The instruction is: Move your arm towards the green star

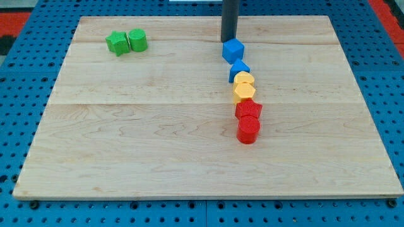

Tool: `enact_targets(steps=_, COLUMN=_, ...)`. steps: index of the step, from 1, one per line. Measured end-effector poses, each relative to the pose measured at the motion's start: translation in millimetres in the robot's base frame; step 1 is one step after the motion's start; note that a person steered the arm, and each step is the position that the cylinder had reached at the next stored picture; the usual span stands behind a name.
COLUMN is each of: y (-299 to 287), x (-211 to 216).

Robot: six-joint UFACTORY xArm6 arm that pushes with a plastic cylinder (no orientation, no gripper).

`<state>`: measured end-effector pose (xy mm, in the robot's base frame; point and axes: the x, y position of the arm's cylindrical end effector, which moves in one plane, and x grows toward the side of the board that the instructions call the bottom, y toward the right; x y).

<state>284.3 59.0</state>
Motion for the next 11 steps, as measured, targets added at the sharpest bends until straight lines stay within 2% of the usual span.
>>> enact_targets(steps=1, y=3, x=19)
enact_targets(steps=2, y=16, x=12)
enact_targets(steps=3, y=52, x=9)
enact_targets(steps=5, y=105, x=-25)
enact_targets(steps=6, y=76, x=-93)
enact_targets(steps=7, y=75, x=-92)
enact_targets(steps=8, y=43, x=-92)
enact_targets(steps=9, y=-13, x=-92)
enact_targets(steps=11, y=-234, x=-91)
